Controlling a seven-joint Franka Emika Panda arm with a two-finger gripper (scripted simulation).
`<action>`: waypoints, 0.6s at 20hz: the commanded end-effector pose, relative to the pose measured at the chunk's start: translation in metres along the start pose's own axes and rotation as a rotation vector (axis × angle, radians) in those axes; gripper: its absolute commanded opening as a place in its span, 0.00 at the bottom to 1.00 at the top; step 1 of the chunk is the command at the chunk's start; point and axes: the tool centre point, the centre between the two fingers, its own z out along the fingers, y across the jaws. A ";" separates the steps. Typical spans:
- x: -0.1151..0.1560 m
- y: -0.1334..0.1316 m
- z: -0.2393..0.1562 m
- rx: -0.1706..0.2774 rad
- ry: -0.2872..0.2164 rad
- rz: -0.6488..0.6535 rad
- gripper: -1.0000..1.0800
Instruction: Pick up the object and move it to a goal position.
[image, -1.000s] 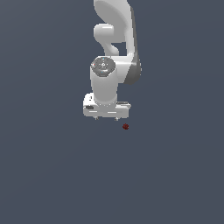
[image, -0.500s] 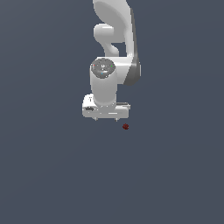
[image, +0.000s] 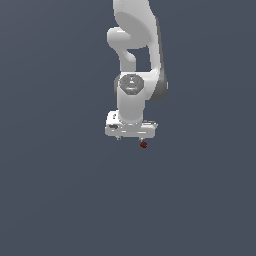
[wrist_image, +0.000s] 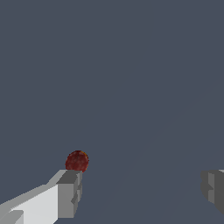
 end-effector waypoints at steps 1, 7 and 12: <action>-0.005 -0.016 0.012 0.002 0.009 0.017 0.96; -0.021 -0.051 0.040 0.008 0.030 0.060 0.96; -0.031 -0.068 0.052 0.012 0.040 0.081 0.96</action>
